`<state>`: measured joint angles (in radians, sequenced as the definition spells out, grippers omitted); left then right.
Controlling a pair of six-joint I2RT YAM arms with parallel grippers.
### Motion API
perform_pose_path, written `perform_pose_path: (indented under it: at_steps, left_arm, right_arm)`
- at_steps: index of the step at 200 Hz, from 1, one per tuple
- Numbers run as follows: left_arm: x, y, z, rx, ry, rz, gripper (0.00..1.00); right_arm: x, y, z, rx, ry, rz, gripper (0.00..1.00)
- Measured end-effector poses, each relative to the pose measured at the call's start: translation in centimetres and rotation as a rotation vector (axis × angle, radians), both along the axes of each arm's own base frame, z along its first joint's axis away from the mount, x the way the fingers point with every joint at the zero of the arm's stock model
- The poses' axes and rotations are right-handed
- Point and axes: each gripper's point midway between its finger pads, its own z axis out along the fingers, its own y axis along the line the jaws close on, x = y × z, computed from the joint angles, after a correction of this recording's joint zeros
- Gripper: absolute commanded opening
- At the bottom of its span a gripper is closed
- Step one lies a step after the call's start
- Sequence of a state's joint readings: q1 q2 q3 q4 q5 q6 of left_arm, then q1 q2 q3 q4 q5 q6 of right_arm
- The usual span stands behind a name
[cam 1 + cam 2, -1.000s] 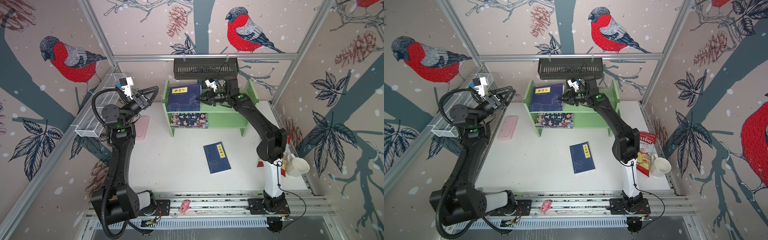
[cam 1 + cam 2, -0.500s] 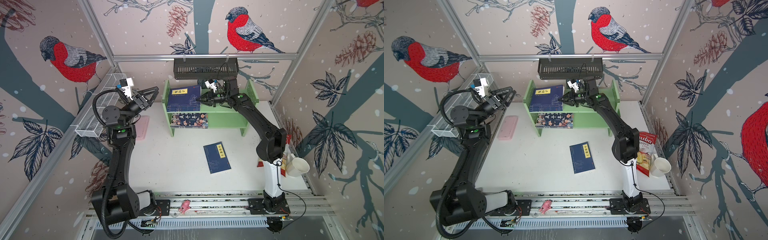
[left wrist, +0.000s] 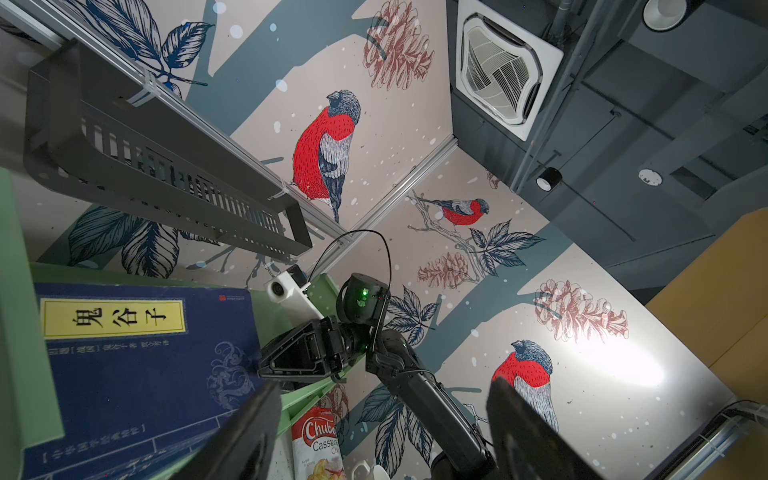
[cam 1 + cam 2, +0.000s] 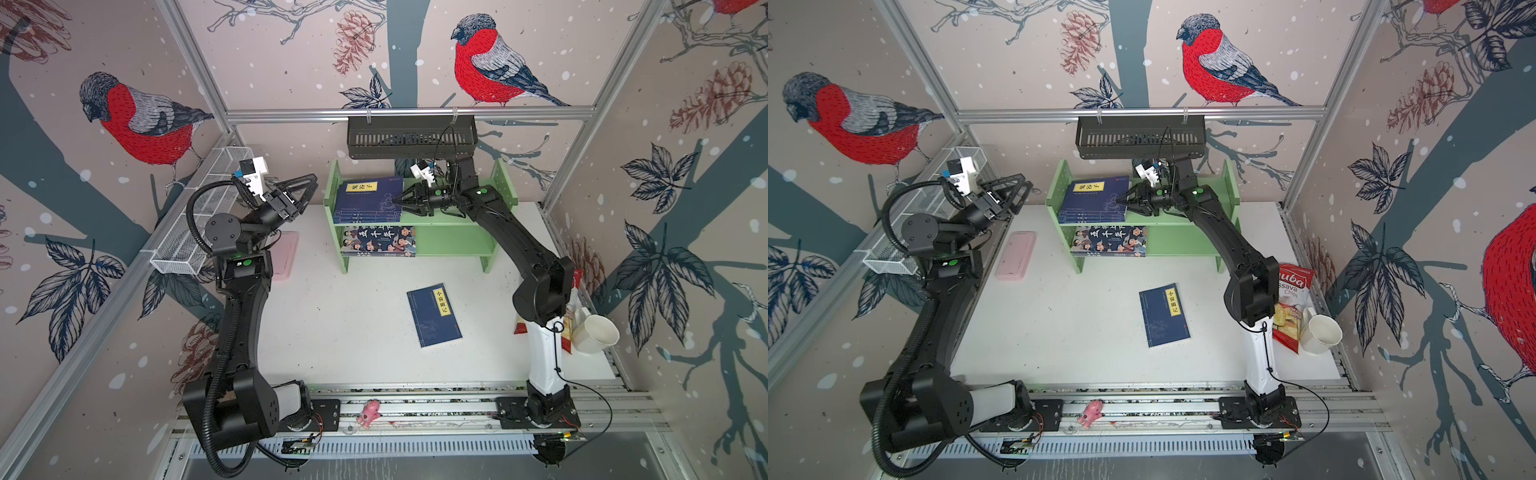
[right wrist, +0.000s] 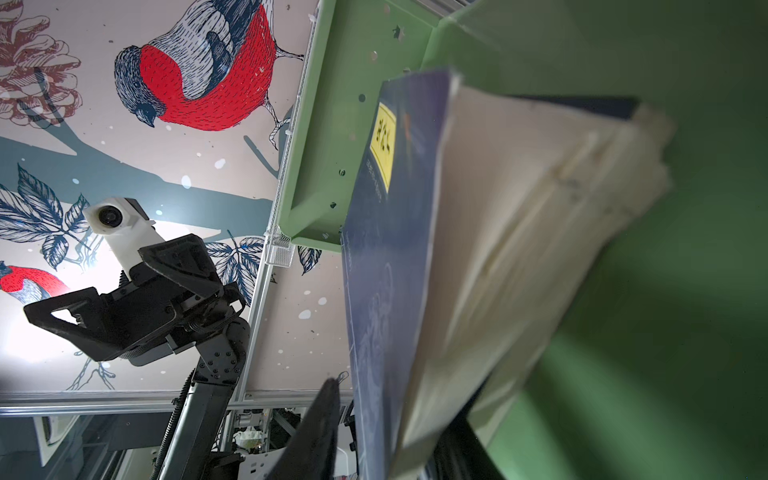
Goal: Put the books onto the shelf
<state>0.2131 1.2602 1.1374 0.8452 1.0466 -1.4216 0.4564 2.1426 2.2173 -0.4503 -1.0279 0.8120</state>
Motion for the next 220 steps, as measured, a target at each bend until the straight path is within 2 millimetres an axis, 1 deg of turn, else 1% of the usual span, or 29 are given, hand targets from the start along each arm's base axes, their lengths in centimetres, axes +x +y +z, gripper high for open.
perform_pose_path:
  at_steps: [17, 54, 82, 87, 98, 111, 135, 152, 185, 220]
  left_arm:
    - [-0.1, 0.0, 0.1, 0.0, -0.005, -0.001, 0.79]
    - [-0.3, -0.1, 0.1, -0.004, -0.003, -0.003, 0.79]
    - [-0.3, -0.1, 0.1, -0.005, -0.001, -0.004, 0.79]
    - [-0.3, -0.1, 0.0, -0.006, 0.001, -0.004, 0.79]
    - [-0.3, -0.1, 0.0, -0.006, 0.002, -0.004, 0.79]
    - [-0.3, -0.1, -0.1, -0.007, 0.005, -0.005, 0.79]
    - [-0.3, -0.1, -0.1, -0.009, 0.008, -0.006, 0.79]
    - [-0.4, -0.1, -0.1, -0.009, 0.007, -0.006, 0.79]
    - [-0.4, -0.1, -0.1, -0.01, 0.007, -0.007, 0.79]
    - [-0.4, -0.1, -0.1, -0.011, 0.007, -0.007, 0.79]
  right_arm:
    - [0.2, -0.2, 0.2, -0.013, -0.008, -0.016, 0.39]
    - [0.9, -1.2, -0.4, -0.064, -0.014, -0.067, 0.42]
    - [1.5, -1.9, -1.0, -0.098, -0.02, -0.101, 0.39]
    - [1.5, -1.9, -1.1, -0.103, -0.018, -0.103, 0.37]
    - [1.7, -2.0, -1.2, -0.107, -0.02, -0.109, 0.29]
    - [2.0, -2.0, -1.2, -0.11, -0.031, -0.117, 0.28]
    - [2.4, -1.9, -1.2, -0.114, -0.048, -0.124, 0.21]
    - [2.6, -1.9, -1.2, -0.116, -0.051, -0.128, 0.2]
    - [2.8, -1.8, -1.5, -0.119, -0.053, -0.13, 0.13]
    - [2.8, -1.8, -1.7, -0.125, -0.055, -0.129, 0.1]
